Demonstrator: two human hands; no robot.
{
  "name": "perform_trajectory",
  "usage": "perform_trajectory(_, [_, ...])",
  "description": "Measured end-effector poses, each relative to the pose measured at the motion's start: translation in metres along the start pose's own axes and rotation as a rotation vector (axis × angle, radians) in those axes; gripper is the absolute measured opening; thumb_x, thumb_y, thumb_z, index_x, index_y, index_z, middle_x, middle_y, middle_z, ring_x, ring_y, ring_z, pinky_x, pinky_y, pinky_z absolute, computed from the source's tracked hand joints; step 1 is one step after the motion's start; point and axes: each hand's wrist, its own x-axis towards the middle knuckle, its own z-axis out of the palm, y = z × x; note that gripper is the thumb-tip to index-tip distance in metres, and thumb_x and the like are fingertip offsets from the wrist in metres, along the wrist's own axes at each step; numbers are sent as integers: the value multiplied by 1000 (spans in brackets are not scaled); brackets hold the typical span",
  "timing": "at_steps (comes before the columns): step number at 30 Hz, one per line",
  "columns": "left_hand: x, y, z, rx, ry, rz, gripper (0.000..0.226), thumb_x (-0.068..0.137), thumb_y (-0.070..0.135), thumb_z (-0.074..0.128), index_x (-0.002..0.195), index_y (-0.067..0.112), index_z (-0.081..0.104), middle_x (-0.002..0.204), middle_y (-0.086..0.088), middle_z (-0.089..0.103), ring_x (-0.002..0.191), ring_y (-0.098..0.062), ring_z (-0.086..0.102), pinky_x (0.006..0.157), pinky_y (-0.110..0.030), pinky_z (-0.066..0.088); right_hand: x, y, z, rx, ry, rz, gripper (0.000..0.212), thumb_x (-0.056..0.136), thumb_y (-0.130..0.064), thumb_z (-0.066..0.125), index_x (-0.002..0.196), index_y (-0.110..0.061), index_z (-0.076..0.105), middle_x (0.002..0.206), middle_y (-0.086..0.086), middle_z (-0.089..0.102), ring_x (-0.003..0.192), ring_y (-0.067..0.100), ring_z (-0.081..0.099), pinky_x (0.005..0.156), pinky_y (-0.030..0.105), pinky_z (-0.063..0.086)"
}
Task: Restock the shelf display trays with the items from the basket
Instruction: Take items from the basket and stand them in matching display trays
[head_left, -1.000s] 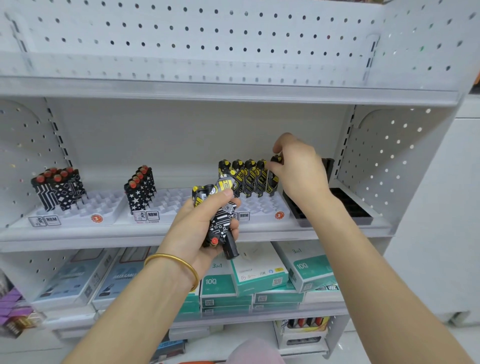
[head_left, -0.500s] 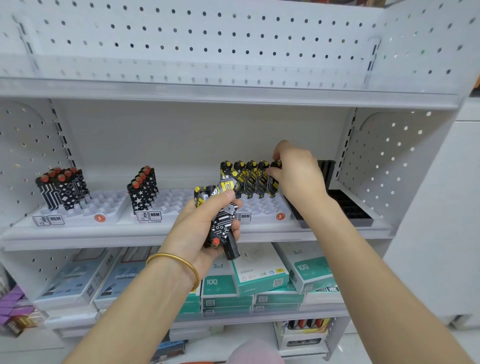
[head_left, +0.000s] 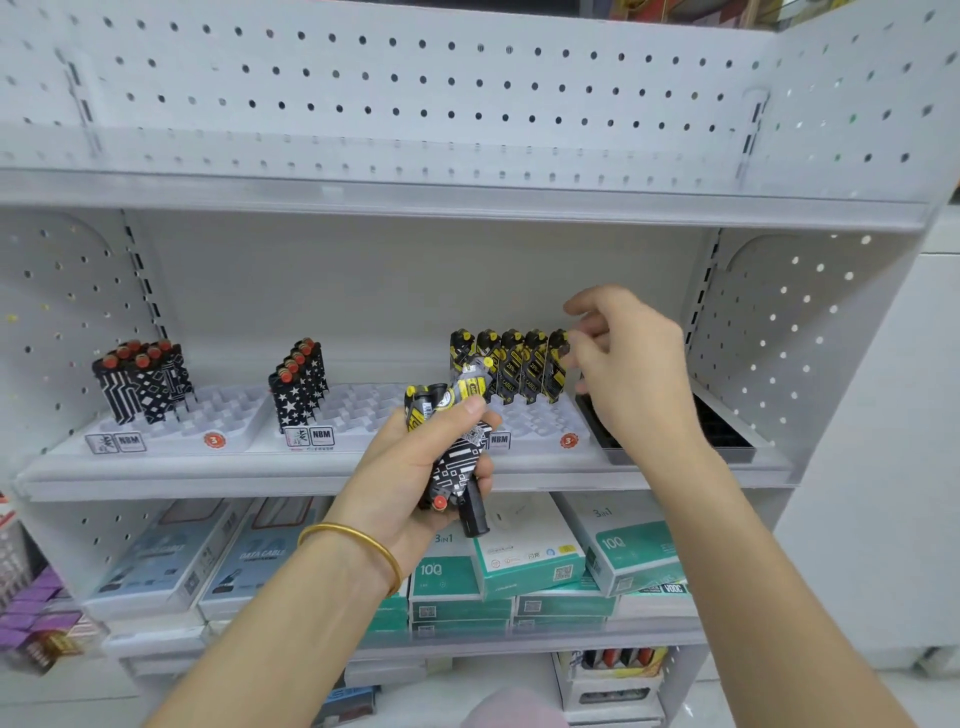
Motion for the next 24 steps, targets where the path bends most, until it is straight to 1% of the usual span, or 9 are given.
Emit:
perform_trajectory(3, [-4,-2,2,22,-24,23,33,65,24,70,94,16,57,86,-7,70,49,-14,54,50,-27,49,-15,-16,-2,381,-291,168,9,91,-18,56,89,-20,65,74,3,66,59,19,65,50,39,53])
perform_trajectory(5, [-5,-3,3,40,-33,25,32,66,23,70,95,15,58,83,-6,69,48,-14,54,51,-27,49,-19,-21,-2,447,-451,161,10,92,-23,57,87,-19,66,72,1,65,54,12,60,43,26,45])
perform_trajectory(7, [-5,-3,3,59,-40,19,35,67,23,70,99,14,59,81,-6,69,48,-15,54,50,-27,49,-20,-23,-1,512,-524,148,10,90,-19,60,83,-16,66,62,-5,62,47,4,54,40,16,37])
perform_trajectory(9, [-6,-4,3,68,-47,8,37,66,25,70,100,14,60,79,-4,68,48,-14,54,49,-27,48,-20,-23,0,580,-550,179,11,89,-15,61,79,-14,64,53,-8,60,42,1,50,39,12,34])
perform_trajectory(11, [-7,-4,2,63,-54,-4,38,62,24,72,97,14,61,77,-3,68,50,-13,53,47,-26,47,-20,-22,2,672,-553,238,13,91,-14,58,78,-12,62,55,-7,60,44,4,52,38,14,35])
perform_trajectory(13, [-8,-4,1,54,-40,-12,41,60,19,73,98,10,61,78,-4,68,50,-12,52,45,-24,46,-17,-18,5,773,-492,313,15,92,-15,56,79,-10,60,58,-2,60,45,9,53,38,17,36])
perform_trajectory(15, [-9,-3,-2,51,-4,-18,36,66,13,71,100,8,58,79,-6,68,49,-12,52,43,-23,46,-12,-14,6,827,-408,362,11,92,-15,56,84,-9,59,62,3,60,48,13,54,40,21,38])
perform_trajectory(18, [-11,-1,-8,45,44,-17,16,81,7,65,95,12,57,78,-6,70,49,-13,52,44,-22,46,-6,-11,7,856,-407,362,8,93,-8,53,93,-6,60,76,10,59,52,12,60,40,19,43])
perform_trajectory(24, [-12,2,-10,35,106,6,12,85,7,63,88,15,54,79,-7,70,50,-13,52,42,-22,46,-5,-16,15,845,-498,289,13,91,-2,52,92,-10,62,80,6,57,60,14,57,48,20,47])
